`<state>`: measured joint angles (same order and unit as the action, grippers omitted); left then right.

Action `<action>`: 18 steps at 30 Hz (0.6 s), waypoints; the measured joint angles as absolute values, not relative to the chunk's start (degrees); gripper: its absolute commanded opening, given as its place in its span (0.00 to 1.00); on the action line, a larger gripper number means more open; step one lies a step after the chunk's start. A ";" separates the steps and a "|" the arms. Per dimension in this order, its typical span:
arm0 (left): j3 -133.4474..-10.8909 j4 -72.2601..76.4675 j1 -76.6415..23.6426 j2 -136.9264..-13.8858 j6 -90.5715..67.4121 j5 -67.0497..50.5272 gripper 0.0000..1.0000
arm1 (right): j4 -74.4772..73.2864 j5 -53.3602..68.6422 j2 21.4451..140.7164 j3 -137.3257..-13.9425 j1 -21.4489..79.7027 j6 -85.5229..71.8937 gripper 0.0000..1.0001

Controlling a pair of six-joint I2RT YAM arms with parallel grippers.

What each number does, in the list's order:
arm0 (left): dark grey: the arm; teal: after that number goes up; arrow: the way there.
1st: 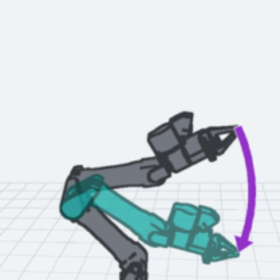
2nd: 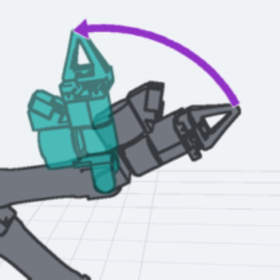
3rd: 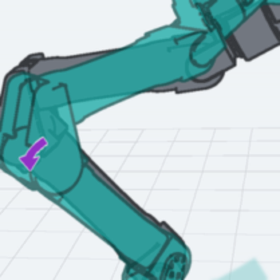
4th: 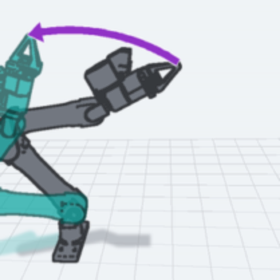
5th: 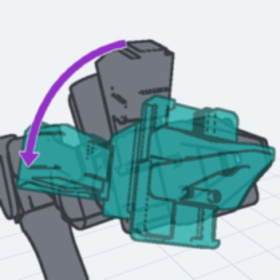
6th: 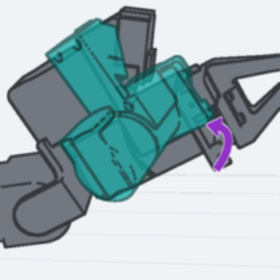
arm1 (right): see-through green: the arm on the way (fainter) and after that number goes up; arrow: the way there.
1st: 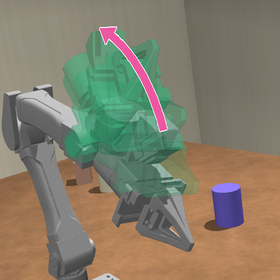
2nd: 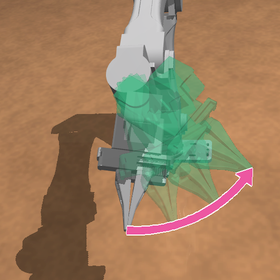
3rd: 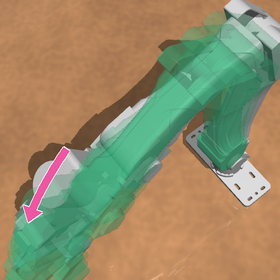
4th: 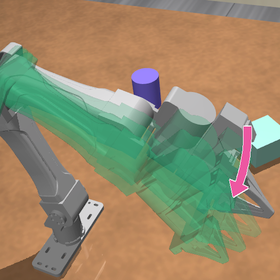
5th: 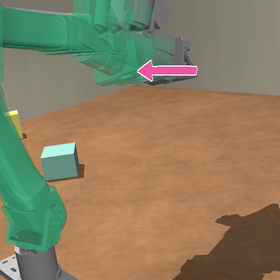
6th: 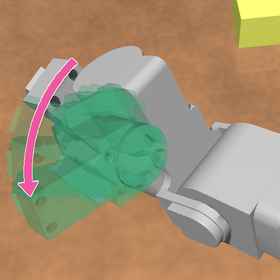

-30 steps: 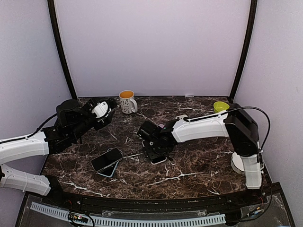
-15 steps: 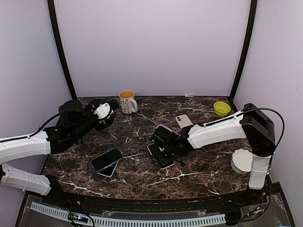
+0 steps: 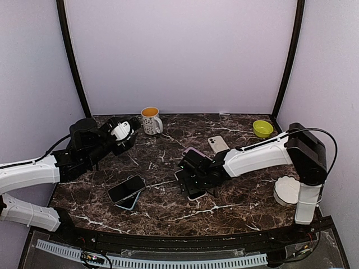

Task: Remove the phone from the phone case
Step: Move the phone with the phone case to the center of the board, then pick up the phone with the phone case at the center of the board.

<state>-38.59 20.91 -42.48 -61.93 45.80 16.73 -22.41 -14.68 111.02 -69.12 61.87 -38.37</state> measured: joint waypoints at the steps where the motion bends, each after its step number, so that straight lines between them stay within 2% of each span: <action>1: -38.72 20.71 -42.48 -61.93 45.65 16.69 0.66 | -22.02 -14.83 110.80 -68.66 61.87 -38.02 0.94; 11: -41.85 19.49 -42.48 -62.08 43.97 16.12 0.65 | -23.92 -15.59 109.01 -66.46 62.11 -30.46 0.96; 18: -44.12 16.73 -42.48 -62.37 43.05 15.86 0.65 | -21.21 -12.08 104.27 -60.12 62.13 -26.04 0.91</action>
<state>-44.12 16.73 -42.48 -62.37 43.05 15.86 -21.21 -12.08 104.27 -60.12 62.13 -26.04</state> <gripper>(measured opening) 0.649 0.924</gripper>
